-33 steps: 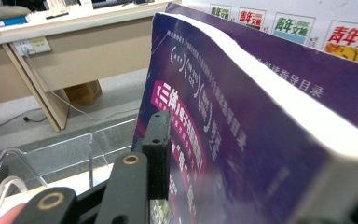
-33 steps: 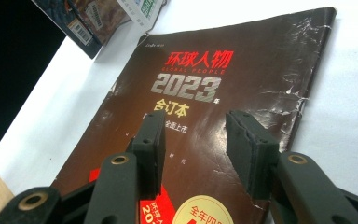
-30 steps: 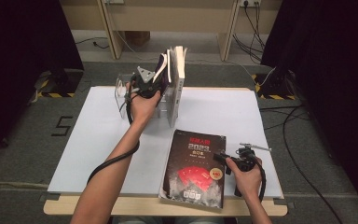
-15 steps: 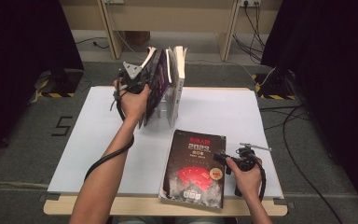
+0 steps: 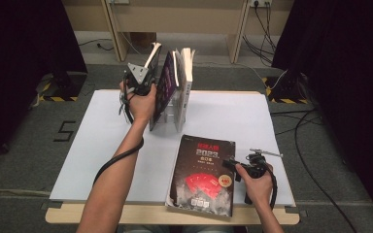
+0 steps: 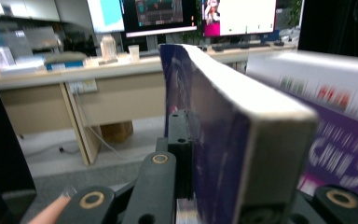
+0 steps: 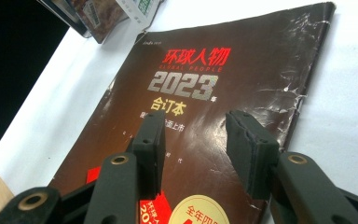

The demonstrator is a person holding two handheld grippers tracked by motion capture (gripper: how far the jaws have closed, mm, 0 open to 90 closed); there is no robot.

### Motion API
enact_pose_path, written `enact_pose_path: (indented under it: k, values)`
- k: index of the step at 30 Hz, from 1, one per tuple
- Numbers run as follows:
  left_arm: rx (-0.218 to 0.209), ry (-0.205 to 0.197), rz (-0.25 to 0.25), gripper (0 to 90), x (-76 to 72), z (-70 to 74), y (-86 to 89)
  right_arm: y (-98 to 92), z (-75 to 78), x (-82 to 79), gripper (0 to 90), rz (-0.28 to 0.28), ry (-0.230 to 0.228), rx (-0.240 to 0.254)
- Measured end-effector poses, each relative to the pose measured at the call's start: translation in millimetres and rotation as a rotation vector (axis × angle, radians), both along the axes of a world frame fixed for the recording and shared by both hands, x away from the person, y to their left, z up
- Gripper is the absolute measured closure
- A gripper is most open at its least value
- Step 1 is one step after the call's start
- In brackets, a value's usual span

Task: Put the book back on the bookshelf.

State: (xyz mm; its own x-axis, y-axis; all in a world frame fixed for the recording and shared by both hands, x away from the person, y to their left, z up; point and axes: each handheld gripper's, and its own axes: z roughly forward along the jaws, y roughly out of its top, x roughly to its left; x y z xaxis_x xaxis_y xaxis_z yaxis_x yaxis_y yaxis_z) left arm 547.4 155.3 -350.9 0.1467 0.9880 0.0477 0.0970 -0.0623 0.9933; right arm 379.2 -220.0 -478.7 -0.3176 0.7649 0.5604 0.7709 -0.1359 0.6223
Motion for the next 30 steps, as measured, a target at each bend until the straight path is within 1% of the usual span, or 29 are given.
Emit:
enact_pose_path:
  k: [1,2,3,4,7,8,11,12,14,16,17,18,19,20,21,23,25,26,30]
  values:
    - [-0.001,-0.016,0.000,81.9,0.3,-6.7,-0.2,-0.4,0.0,-0.1,58.4,-0.001,-0.003,-0.001]
    - [0.001,-0.017,-0.001,81.9,0.1,-7.6,-0.5,-0.7,0.4,-0.4,58.4,-0.004,0.003,0.002]
    - [-0.003,-0.016,-0.015,81.8,0.5,-7.7,-1.1,-1.2,0.2,-0.2,58.4,-0.002,-0.001,0.000]
    - [0.011,-0.015,-0.015,81.8,1.1,-7.2,-2.8,-1.4,0.0,-0.1,58.4,-0.003,-0.001,-0.001]
    - [0.007,-0.007,-0.012,81.7,2.1,-6.1,-2.8,-0.5,-0.2,-0.2,58.4,0.000,0.005,0.002]
    - [0.006,-0.007,-0.019,81.7,2.1,-6.4,-2.8,-0.2,0.1,-0.5,58.4,-0.002,0.006,0.003]
    - [0.006,0.004,-0.063,80.7,1.6,-5.8,-3.8,-0.4,0.3,-0.6,58.4,-0.002,0.004,0.000]
    - [-0.001,0.006,-0.073,79.4,1.6,-5.7,-4.0,-0.5,0.1,-0.4,58.4,-0.002,0.005,0.000]
    - [-0.033,0.010,-0.114,74.5,1.5,-3.9,-4.3,-0.2,-0.3,-0.5,58.4,-0.001,0.005,-0.002]
    - [-0.041,0.017,-0.153,68.0,1.3,-1.6,-5.4,0.6,0.2,-1.1,58.3,0.000,0.007,0.001]
    - [-0.054,0.022,-0.184,65.3,1.0,-0.4,-6.3,0.7,0.3,-1.1,58.3,0.000,0.006,0.001]
    - [-0.056,0.020,-0.211,61.8,0.0,1.1,-7.0,0.7,0.4,-1.1,58.4,0.001,0.006,0.000]
    - [-0.043,0.015,-0.229,58.9,-1.7,2.5,-8.0,0.8,0.4,-1.0,58.3,0.000,0.005,0.001]
    - [-0.042,0.016,-0.248,55.9,-3.3,3.6,-9.1,0.9,0.2,-1.0,58.3,0.000,0.005,0.000]
    - [-0.048,0.020,-0.268,52.6,-4.9,4.3,-9.8,1.1,0.1,-1.1,58.3,0.002,0.007,0.000]
    - [-0.040,0.018,-0.291,48.8,-9.2,4.9,-10.6,1.5,-0.4,-1.1,58.3,0.005,0.003,-0.006]
    - [-0.056,0.019,-0.308,44.6,-13.7,4.5,-9.8,1.9,0.0,-1.4,58.3,0.005,0.003,-0.006]
    - [-0.056,0.018,-0.314,43.0,-16.1,4.3,-9.1,1.8,0.1,-1.5,58.3,0.005,0.000,-0.007]
    - [-0.044,-0.001,-0.339,37.7,-28.0,4.5,-6.5,2.0,0.0,-2.1,58.3,0.002,0.006,-0.004]
